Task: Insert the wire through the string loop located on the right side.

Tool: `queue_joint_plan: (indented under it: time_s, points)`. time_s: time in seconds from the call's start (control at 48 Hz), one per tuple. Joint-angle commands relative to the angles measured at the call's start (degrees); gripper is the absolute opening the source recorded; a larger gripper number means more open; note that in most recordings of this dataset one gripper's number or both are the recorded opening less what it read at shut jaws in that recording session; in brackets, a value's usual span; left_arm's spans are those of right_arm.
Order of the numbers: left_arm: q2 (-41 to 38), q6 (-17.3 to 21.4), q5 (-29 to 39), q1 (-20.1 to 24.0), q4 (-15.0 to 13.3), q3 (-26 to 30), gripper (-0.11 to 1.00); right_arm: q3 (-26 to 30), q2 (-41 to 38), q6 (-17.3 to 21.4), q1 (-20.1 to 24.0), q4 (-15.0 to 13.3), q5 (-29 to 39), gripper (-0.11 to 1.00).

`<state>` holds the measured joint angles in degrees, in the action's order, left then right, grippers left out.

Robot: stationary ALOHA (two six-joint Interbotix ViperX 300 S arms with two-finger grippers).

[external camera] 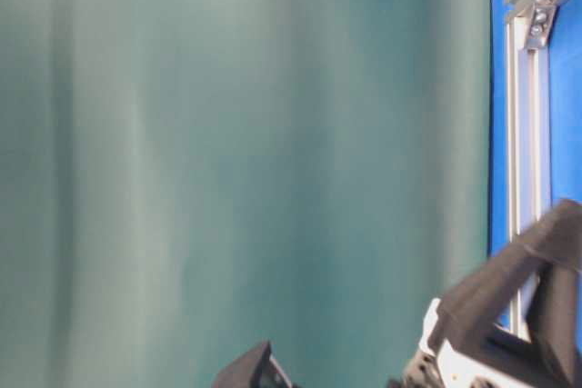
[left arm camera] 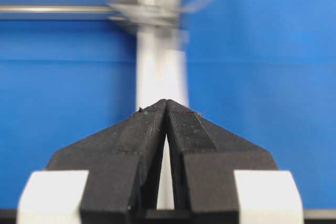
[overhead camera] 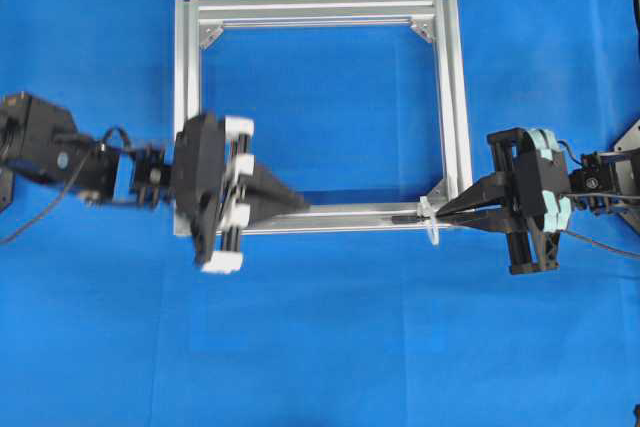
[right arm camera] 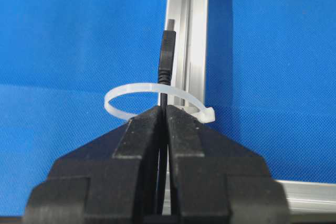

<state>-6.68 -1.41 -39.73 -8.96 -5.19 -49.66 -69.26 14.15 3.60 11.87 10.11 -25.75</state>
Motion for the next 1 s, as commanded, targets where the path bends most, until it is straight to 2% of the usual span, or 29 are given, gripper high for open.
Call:
queue_joint_plan:
  time_s: [0.0,0.125,0.417,0.98]
  points:
    - [1.8,-0.5,-0.3,-2.5,0.2,0.5,0.0,0.9,0.4,0.0,-0.1,0.2,-0.4,-0.03]
    - [1.7,-1.1,0.3,-4.0,0.2,0.6,0.0,0.9,0.4,0.0,-0.1,0.2,-0.4,-0.03]
    - [0.2,-1.1,4.7,-2.7,0.2,4.7,0.0,1.0,0.4,0.0,-0.1,0.2,-0.5,-0.03]
    - [-9.1,-0.1,18.7,1.8,0.2,26.8,0.0,1.1,0.3,0.0,-0.1,0.2,-0.4,-0.03]
